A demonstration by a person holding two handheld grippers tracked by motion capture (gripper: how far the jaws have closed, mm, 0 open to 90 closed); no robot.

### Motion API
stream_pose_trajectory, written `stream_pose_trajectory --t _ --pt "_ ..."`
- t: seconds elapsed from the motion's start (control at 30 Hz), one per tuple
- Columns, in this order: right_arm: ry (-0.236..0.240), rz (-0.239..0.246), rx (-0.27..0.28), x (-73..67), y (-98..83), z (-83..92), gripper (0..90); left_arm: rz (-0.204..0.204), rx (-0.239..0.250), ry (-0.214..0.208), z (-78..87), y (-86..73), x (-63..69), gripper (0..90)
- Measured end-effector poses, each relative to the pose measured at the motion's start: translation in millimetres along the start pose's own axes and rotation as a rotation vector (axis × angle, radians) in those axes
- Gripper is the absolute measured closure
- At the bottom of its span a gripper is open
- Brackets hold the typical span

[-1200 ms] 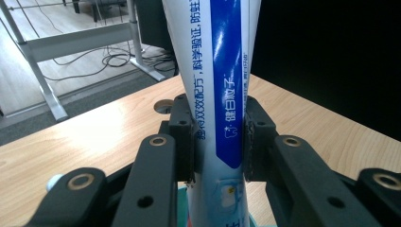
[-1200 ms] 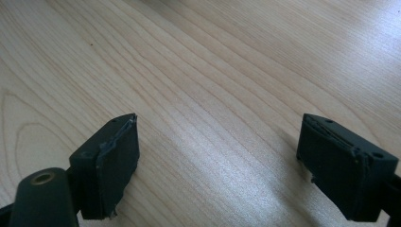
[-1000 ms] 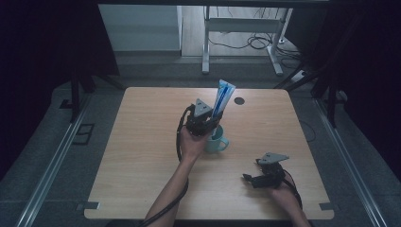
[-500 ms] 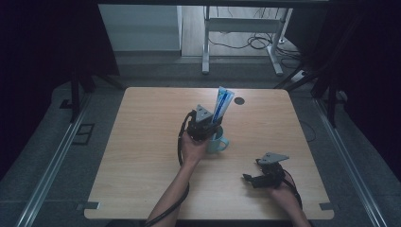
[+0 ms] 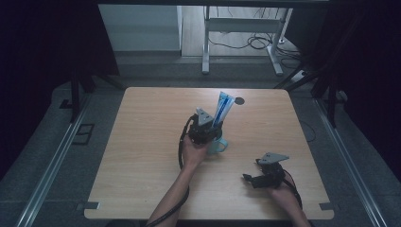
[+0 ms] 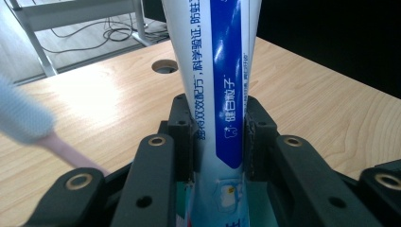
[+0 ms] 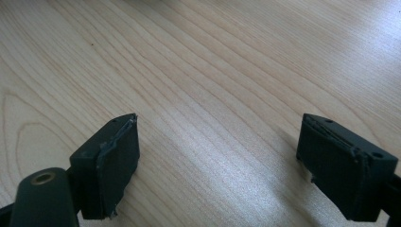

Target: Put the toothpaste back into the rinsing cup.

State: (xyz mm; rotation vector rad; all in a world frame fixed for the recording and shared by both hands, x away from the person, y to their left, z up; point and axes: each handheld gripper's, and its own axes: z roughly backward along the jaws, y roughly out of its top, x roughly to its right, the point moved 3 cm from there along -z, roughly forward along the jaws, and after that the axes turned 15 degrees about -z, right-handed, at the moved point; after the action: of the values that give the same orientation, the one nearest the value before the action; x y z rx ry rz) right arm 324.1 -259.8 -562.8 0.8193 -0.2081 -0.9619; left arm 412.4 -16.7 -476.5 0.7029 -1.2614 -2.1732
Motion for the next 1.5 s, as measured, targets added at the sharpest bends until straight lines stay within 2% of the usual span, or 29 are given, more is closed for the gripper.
stream_pose_trajectory --t 0.3,0.5,0.77,1.0,1.17,1.27,1.5 --pt "0.000 0.000 0.000 0.0 0.0 0.0 14.0 -0.019 -0.020 0.003 -1.7 -0.4 3.2 69.5" --pt "0.000 -0.001 0.000 0.0 0.0 0.0 14.0 -0.009 -0.018 0.002 -1.4 -3.1 2.9 69.2" --pt "0.000 0.000 0.000 0.0 0.0 0.0 14.0 -0.013 -0.039 0.009 0.2 -4.3 4.0 68.3" --pt "0.000 0.000 0.000 0.0 0.0 0.0 14.0 -0.015 -0.067 0.014 1.7 -6.8 4.3 67.5" --pt "0.000 0.000 -0.001 0.0 0.0 0.1 14.0 -0.035 -0.117 0.020 2.5 -14.2 5.3 66.6" --pt "0.000 0.000 0.000 0.0 0.0 0.0 14.0 -0.009 -0.104 0.011 4.7 -17.6 3.2 66.5" --pt "0.000 0.000 0.000 0.0 0.0 0.0 14.1 0.022 -0.104 -0.015 5.5 -18.9 1.3 66.0"
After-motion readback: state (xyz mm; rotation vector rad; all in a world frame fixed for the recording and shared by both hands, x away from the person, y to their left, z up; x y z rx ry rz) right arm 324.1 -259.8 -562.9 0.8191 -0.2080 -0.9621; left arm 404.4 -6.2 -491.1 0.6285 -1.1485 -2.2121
